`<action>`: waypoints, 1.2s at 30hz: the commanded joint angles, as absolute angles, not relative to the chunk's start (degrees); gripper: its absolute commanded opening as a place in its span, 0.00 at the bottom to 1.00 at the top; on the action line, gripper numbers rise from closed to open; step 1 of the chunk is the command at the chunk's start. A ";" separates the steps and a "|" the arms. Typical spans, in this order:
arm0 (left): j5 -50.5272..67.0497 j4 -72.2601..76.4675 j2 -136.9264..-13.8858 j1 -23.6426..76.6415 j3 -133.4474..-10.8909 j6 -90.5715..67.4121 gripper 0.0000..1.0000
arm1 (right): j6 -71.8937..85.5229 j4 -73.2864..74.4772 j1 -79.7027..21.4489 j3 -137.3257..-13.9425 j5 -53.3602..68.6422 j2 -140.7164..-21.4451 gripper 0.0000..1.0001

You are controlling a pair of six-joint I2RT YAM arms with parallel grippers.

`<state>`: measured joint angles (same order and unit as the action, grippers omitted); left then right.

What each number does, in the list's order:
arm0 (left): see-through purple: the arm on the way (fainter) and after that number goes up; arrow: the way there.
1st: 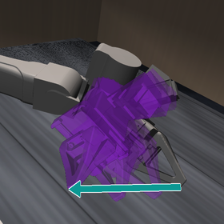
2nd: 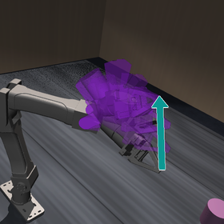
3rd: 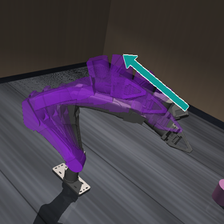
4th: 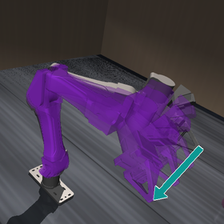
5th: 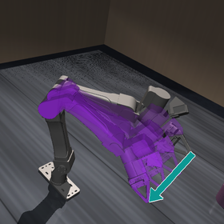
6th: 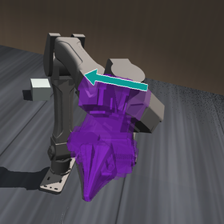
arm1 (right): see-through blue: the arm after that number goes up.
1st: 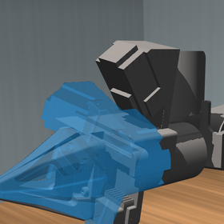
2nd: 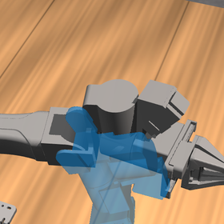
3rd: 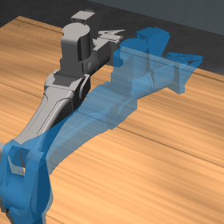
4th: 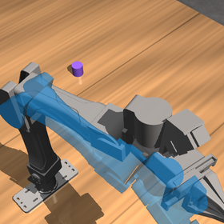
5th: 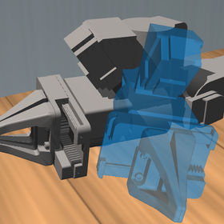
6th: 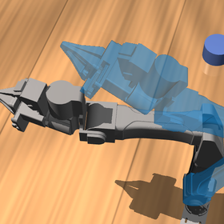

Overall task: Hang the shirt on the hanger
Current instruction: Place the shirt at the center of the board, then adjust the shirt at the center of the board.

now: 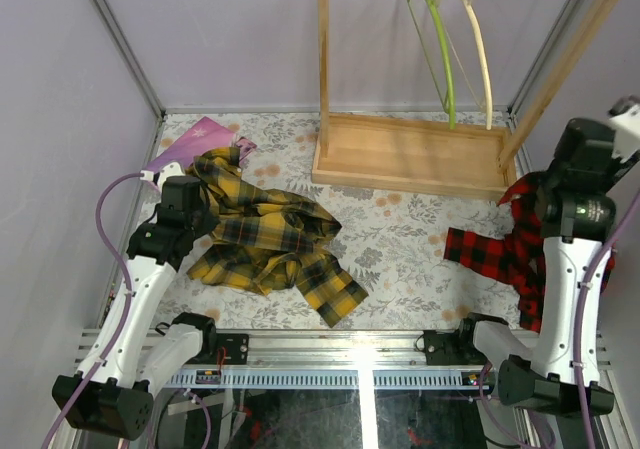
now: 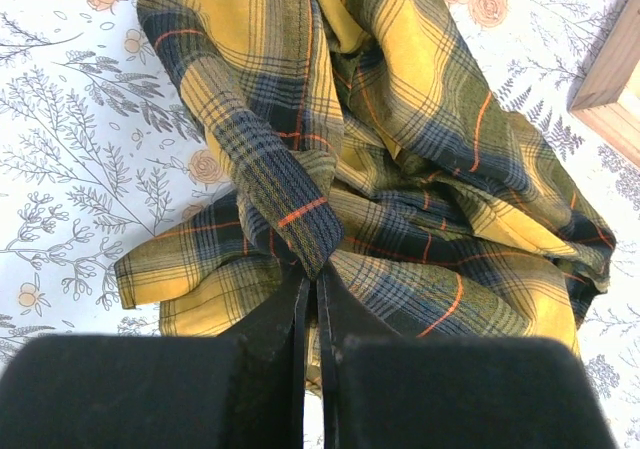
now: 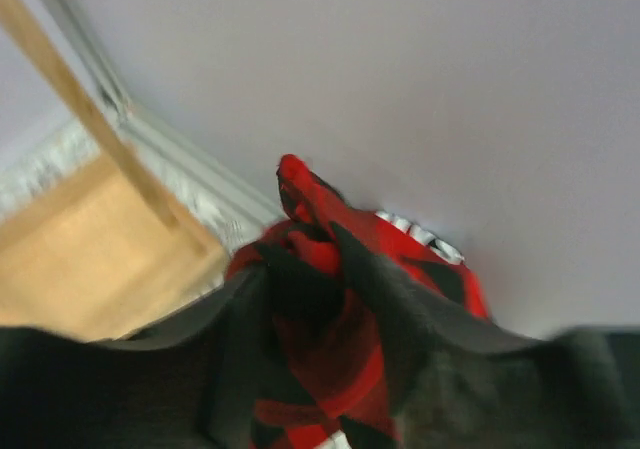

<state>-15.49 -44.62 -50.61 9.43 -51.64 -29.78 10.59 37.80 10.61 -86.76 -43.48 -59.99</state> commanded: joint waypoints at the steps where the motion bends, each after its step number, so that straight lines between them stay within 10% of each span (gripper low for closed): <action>1: -11.92 -41.78 -50.23 9.05 -52.04 -28.23 0.00 | 20.26 33.66 10.81 -75.68 -36.05 -54.84 0.66; 7: -8.77 -41.95 -51.01 9.10 -56.31 -25.10 0.00 | 21.03 35.18 10.81 -76.52 -34.45 -54.23 0.89; 21: 9.78 -39.46 -56.55 10.72 -71.80 -22.38 0.00 | 20.11 37.28 10.77 -63.91 10.01 -44.03 0.89; 36: -10.43 -26.46 -66.74 58.94 -69.10 -38.10 0.00 | 20.48 38.28 10.80 -48.75 19.14 -39.10 0.89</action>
<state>-4.47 -35.51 -60.80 49.47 -69.45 -33.82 19.57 39.51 10.66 -51.46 15.68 -40.07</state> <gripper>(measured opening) 0.005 0.895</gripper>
